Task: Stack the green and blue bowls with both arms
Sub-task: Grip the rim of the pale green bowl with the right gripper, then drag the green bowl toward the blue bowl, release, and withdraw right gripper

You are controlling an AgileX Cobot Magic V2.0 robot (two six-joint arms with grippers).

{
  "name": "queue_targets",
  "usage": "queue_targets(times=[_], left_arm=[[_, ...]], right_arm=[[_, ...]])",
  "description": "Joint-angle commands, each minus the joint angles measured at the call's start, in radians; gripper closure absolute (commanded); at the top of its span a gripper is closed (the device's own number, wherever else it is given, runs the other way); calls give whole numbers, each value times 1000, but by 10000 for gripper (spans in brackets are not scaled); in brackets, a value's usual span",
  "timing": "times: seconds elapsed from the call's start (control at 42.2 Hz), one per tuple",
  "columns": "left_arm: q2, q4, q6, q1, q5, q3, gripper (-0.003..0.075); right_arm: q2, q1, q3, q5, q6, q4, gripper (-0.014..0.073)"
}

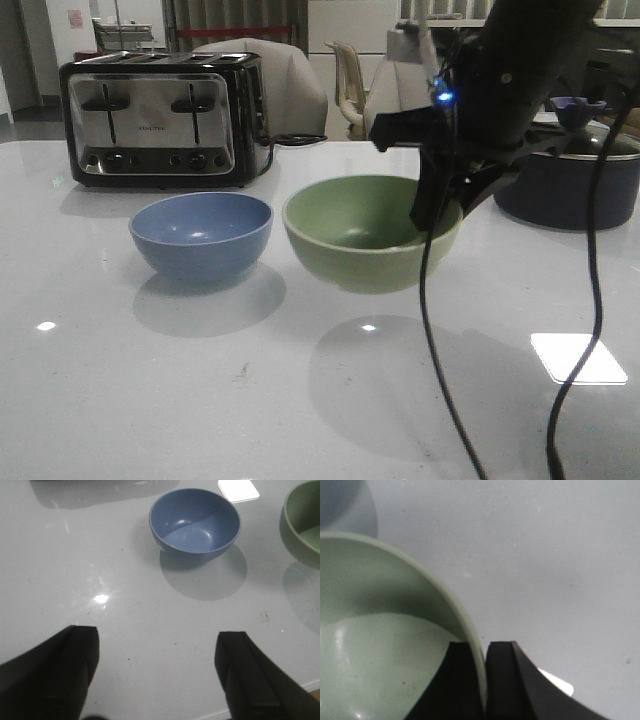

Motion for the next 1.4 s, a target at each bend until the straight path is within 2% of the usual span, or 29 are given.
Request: queue_targets(times=[0.0, 0.095, 0.213, 0.308, 0.64, 0.853, 1.185, 1.375], left_arm=[[2, 2, 0, -8, -75, -31, 190], [2, 2, 0, -8, -75, -31, 190], [2, 2, 0, -8, -75, -31, 190], [2, 2, 0, -8, -75, -29, 190], [2, 2, 0, -8, -75, -29, 190], [2, -19, 0, -8, -75, -29, 190], [21, -23, 0, -8, -76, -33, 191], [126, -23, 0, -8, -39, -127, 190]], right_arm=[[-11, 10, -30, -61, -11, 11, 526], [15, 10, -30, -62, -11, 11, 409], [21, 10, -30, -62, -11, 11, 188], [15, 10, -30, -68, -11, 11, 105], [-202, 14, 9, -58, -30, 11, 125], [-448, 33, 183, -88, -108, 10, 216], [-803, 33, 483, -89, -109, -43, 218], [-928, 33, 587, -85, -109, -44, 218]])
